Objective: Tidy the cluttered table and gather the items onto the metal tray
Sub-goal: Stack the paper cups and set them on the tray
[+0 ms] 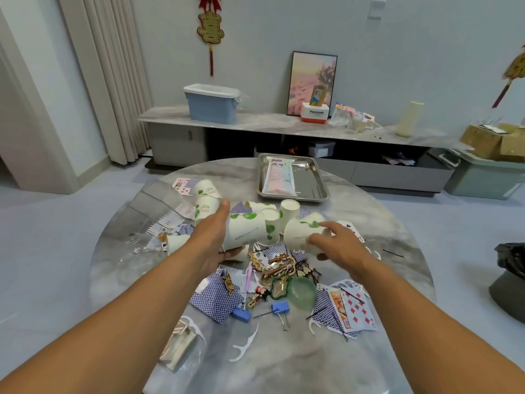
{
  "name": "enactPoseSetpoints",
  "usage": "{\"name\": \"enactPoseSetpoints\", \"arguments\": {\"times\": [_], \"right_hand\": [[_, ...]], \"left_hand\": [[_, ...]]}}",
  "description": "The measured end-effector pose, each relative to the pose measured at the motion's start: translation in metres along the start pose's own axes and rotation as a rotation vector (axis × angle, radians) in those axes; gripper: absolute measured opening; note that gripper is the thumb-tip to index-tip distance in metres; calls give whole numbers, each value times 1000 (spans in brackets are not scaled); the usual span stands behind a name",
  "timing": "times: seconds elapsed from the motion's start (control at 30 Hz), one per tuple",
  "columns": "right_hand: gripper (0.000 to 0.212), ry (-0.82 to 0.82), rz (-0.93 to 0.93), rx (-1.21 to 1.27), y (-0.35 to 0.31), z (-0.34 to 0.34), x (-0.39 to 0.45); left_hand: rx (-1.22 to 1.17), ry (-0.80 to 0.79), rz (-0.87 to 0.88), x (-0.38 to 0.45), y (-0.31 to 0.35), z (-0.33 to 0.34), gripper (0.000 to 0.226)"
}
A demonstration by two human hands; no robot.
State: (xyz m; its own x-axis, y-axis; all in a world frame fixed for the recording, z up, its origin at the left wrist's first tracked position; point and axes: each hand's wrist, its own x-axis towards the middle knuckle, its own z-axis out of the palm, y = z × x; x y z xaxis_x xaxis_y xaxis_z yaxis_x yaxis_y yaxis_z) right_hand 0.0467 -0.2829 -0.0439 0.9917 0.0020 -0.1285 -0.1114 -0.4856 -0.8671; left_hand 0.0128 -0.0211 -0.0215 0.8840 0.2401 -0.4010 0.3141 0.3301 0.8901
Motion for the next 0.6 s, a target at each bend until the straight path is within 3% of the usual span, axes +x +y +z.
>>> {"name": "enactPoseSetpoints", "arguments": {"times": [0.1,0.23,0.33,0.43,0.6], "right_hand": [[31,-154,-4,125,-21,-9,-4],[46,-353,47,117,-29,-3,-10],[49,-393,11,145,-36,17,-14],[37,-426,-65,100,-46,40,-20],[37,-336,-140,82,-54,49,-12]], "left_hand": [[5,15,11,0,-2,-3,45],[21,-10,9,-3,-6,-1,42],[60,-64,2,-6,-8,7,47],[123,-79,34,-10,-11,17,43],[91,-7,64,-6,-4,17,44]]}}
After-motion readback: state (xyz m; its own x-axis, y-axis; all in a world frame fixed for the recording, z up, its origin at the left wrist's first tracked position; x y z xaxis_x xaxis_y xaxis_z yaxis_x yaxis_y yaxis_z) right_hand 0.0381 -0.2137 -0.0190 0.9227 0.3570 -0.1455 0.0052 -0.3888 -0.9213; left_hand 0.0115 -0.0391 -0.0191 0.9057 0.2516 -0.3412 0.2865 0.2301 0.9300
